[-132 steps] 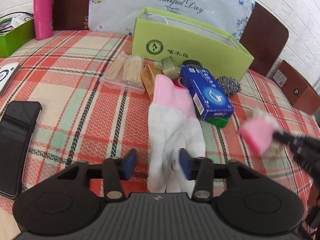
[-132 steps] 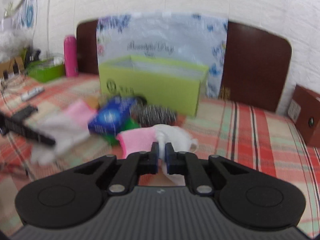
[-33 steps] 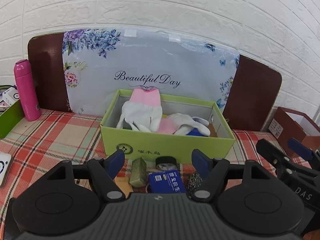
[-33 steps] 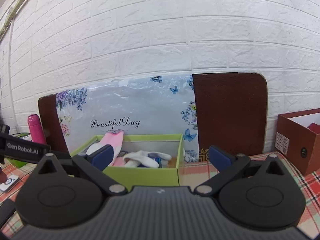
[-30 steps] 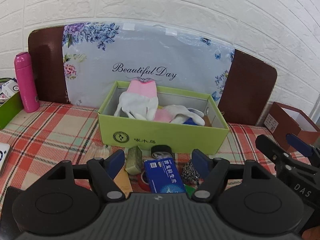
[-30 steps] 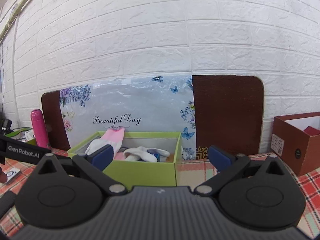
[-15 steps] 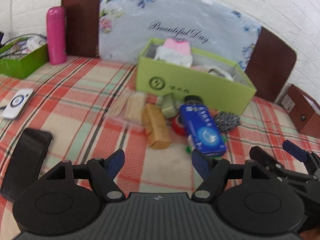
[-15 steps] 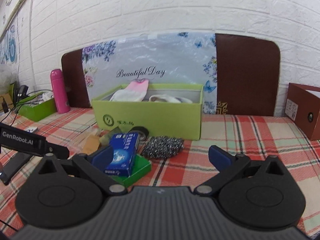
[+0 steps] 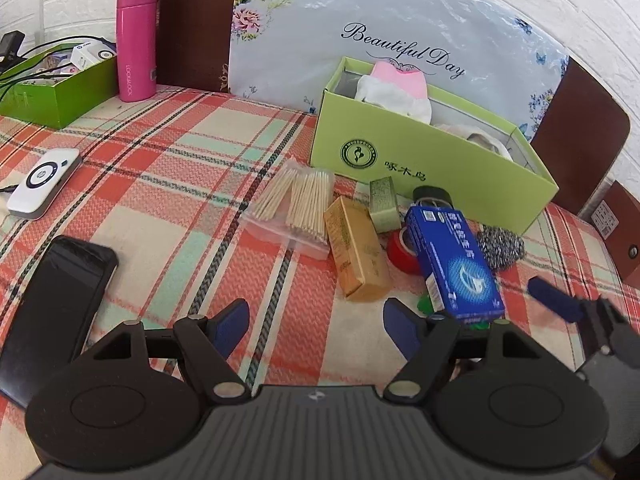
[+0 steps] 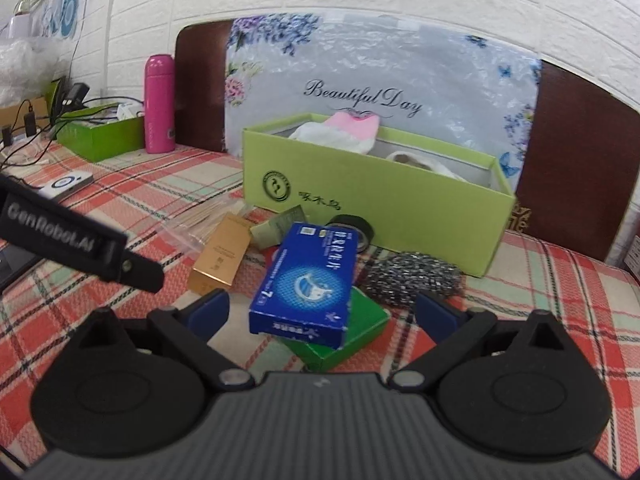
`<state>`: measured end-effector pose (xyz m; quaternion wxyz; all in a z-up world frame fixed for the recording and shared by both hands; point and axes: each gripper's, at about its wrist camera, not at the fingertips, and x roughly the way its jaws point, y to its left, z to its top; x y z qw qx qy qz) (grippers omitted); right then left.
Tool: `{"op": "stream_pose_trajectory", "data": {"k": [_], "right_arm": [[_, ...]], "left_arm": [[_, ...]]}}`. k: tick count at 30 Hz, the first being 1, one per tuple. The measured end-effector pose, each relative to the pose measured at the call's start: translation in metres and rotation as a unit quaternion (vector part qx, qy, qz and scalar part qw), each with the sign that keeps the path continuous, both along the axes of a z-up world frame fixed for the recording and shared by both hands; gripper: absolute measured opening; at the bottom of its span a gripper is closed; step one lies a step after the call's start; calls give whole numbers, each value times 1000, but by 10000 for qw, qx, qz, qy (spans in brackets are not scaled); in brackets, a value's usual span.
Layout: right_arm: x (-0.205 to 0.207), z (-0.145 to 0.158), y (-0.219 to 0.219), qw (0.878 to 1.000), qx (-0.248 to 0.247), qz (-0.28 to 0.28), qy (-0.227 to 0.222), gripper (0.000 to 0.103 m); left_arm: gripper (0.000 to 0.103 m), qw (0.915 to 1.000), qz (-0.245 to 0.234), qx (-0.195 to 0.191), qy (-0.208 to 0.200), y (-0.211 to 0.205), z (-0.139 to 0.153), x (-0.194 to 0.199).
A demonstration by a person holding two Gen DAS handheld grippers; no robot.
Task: Organize objects
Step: 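Grasp blue medicine box with right tool while left grasps gold box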
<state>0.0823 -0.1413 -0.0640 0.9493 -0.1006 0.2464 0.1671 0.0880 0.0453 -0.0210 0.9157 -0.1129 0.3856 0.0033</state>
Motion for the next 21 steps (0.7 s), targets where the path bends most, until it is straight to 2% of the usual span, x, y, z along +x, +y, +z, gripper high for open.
{"op": "stream_pose_trajectory", "data": {"k": [2,5,6,11,12,13,14,16,21], "right_arm": [[5,-4,4,10000,-40,20,44,88],[12,-7,3,9997,26,23,258,59],[14,-7,-1,9992,100,29,384,56],[1,0,-25,9987,334,-39,379,56],[-4,2,-31,9986,350,-14,391,56],[-9,3,-37,9984,367,10,419,56],[-14,4,-43,9983,377,13,447,56],[-23,6,-54,9979,386,4,515,56],[-46,2,-81,9963,304,-133,798,56]], "left_arm": [[77,10000,-15,-67,-50,-3,1,10],[77,9999,-75,-73,-95,-11,0,29],[77,9999,-97,-50,-98,-14,-1,36],[76,9996,-216,198,55,-25,-15,63],[73,9995,-241,199,91,-25,-19,66],[63,9994,-268,188,119,-24,-22,67],[59,9992,-344,144,148,-23,-25,68],[39,9987,-466,176,95,-23,-27,64],[37,9936,-1070,307,211,-21,-27,37]]}}
